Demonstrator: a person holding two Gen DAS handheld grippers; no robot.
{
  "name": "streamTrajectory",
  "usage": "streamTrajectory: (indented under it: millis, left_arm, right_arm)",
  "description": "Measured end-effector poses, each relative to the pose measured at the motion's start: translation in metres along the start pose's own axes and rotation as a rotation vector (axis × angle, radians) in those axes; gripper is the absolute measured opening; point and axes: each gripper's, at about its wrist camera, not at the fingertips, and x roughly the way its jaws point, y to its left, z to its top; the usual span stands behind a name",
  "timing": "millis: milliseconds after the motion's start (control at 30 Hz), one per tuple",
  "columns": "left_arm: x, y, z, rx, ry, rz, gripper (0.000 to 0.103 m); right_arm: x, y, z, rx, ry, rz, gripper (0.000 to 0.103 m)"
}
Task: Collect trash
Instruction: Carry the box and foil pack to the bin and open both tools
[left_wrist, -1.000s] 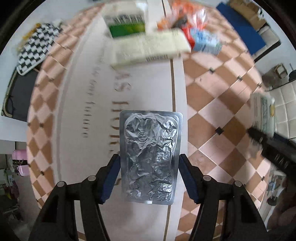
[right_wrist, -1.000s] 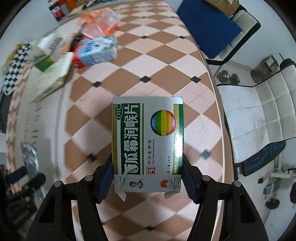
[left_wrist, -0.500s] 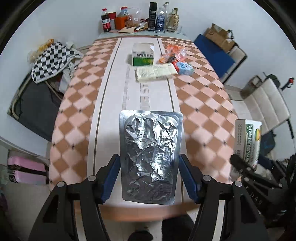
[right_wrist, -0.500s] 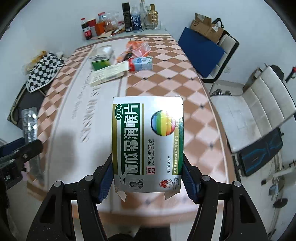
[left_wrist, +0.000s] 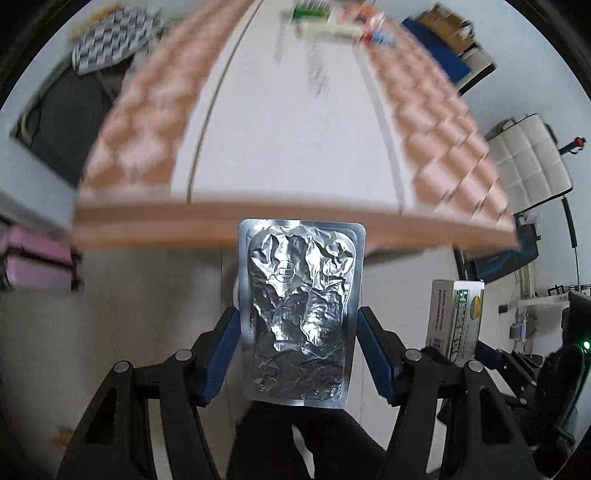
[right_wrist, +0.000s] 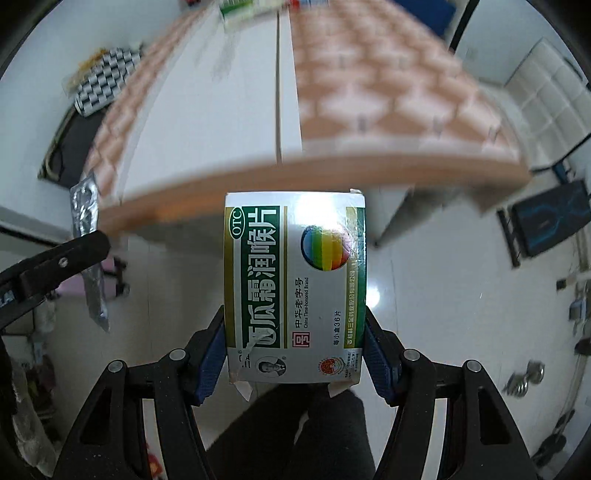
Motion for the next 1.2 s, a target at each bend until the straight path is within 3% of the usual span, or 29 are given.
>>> streamTrajectory:
  millis: [100,267,367,600,700,800,833,867,1033,1100,1200]
  left_arm:
    - [0.054,0.011,-0.022,-0.037,0.081,0.001,0.061]
    - [0.16,0.035,-0.037,-0.132,0.207,-0.061,0.061]
    - [0.231,0.054,-0.031,-0.182,0.252,-0.094,0.061]
    - [0.352,0.091,-0.005,-0.229,0.31,-0.138,0.062]
    - [0.372,0.107,-0.002,-0.255,0.292,-0.157,0.065]
    - [0.377,0.12,-0.004,-0.27,0.277,-0.124,0.093]
    - [0.376,0.124,-0.006,-0.278,0.274,-0.114,0.095]
    - [0.373,0.127,-0.008,-0.279,0.268,-0.098,0.095]
    - [0.354,0.129,-0.023,-0.263,0.19,0.005,0.095]
    - [0.343,0.125,-0.03,-0.22,0.141,0.091,0.096]
    - [0.334,0.12,-0.037,-0.19,0.135,0.14,0.096]
  right_arm:
    - [0.051,-0.016,-0.022,0.017,0.075,0.01,0.068]
    - [0.151,-0.045,-0.044,0.08,0.172,0.048,0.068]
    - [0.21,-0.059,-0.047,0.115,0.208,0.063,0.068]
    - [0.34,-0.069,-0.031,0.136,0.225,0.126,0.068]
    - [0.385,-0.068,-0.022,0.137,0.223,0.173,0.068]
    - [0.42,-0.066,-0.007,0.162,0.237,0.262,0.071]
    - [0.429,-0.067,-0.005,0.169,0.241,0.284,0.086]
    - [0.436,-0.067,-0.004,0.171,0.239,0.294,0.103]
    - [0.435,-0.067,-0.001,0.15,0.206,0.279,0.103]
    - [0.43,-0.061,-0.001,0.121,0.206,0.236,0.103]
    - [0.417,-0.05,-0.003,0.06,0.207,0.154,0.103]
